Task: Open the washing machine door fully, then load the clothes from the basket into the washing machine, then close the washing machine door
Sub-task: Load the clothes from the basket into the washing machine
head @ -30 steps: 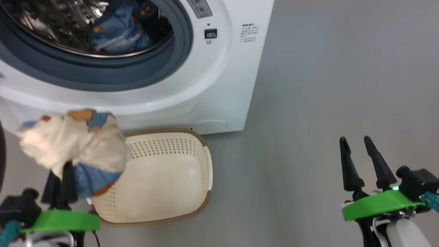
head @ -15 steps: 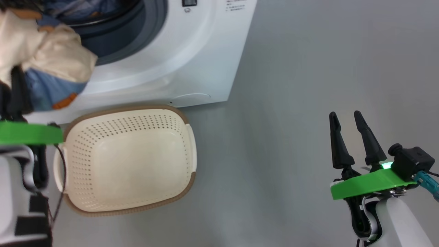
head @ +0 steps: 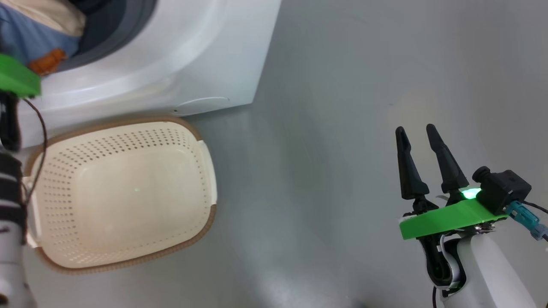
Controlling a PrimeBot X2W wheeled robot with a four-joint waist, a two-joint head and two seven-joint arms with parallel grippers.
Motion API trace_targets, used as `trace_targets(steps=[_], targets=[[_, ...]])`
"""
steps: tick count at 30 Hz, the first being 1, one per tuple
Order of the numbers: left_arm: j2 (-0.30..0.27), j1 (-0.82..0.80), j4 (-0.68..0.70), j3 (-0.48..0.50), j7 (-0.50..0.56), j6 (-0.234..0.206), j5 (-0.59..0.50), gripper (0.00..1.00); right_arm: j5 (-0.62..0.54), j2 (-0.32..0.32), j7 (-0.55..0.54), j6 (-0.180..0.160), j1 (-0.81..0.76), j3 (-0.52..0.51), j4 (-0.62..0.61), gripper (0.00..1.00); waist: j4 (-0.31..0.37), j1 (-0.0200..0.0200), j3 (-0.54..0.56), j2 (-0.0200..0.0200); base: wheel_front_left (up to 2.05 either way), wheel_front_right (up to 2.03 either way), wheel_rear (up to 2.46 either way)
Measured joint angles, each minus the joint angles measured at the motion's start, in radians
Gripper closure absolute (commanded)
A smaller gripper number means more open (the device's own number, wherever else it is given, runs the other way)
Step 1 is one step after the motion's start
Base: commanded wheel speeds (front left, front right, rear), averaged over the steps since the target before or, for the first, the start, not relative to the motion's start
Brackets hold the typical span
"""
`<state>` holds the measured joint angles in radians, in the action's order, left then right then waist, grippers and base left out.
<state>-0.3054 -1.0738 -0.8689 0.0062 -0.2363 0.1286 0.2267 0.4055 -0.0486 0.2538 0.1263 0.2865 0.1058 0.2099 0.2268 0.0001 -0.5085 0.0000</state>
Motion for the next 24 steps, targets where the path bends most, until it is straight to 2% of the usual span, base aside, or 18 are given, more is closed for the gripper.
trace_targets(steps=[7, 13, 17, 22, 24], targets=[[-0.045, -0.162, -0.173, -0.011, -0.002, 0.0, 0.0, 1.0, 0.039, 0.001, 0.0, 0.0, 0.019, 0.042, -0.001, 0.0, 0.057, 0.0, -0.035, 0.0, 0.0, 0.0, 0.0], [-0.089, -0.245, -0.233, -0.037, -0.012, 0.0, -0.017, 1.0, 0.05, 0.003, 0.0, 0.0, 0.019, 0.054, -0.007, 0.0, 0.1, 0.0, -0.067, 0.0, 0.0, 0.0, 0.0], [-0.104, -0.276, -0.22, -0.041, -0.013, 0.0, -0.027, 1.0, 0.068, 0.004, 0.0, 0.0, 0.022, 0.055, -0.012, 0.0, 0.115, 0.0, -0.085, 0.0001, 0.0, 0.0, 0.0], [-0.117, -0.293, -0.053, -0.027, -0.019, 0.0, -0.036, 1.0, 0.071, 0.004, 0.0, 0.0, 0.037, 0.054, -0.021, 0.0, 0.133, -0.0001, -0.112, 0.0, 0.0, 0.0, 0.0], [-0.119, -0.293, -0.028, -0.017, -0.02, 0.0, -0.036, 1.0, 0.075, 0.005, 0.0, 0.0, 0.038, 0.055, -0.021, 0.0, 0.138, -0.0001, -0.12, 0.0, 0.0, 0.0, 0.0]])
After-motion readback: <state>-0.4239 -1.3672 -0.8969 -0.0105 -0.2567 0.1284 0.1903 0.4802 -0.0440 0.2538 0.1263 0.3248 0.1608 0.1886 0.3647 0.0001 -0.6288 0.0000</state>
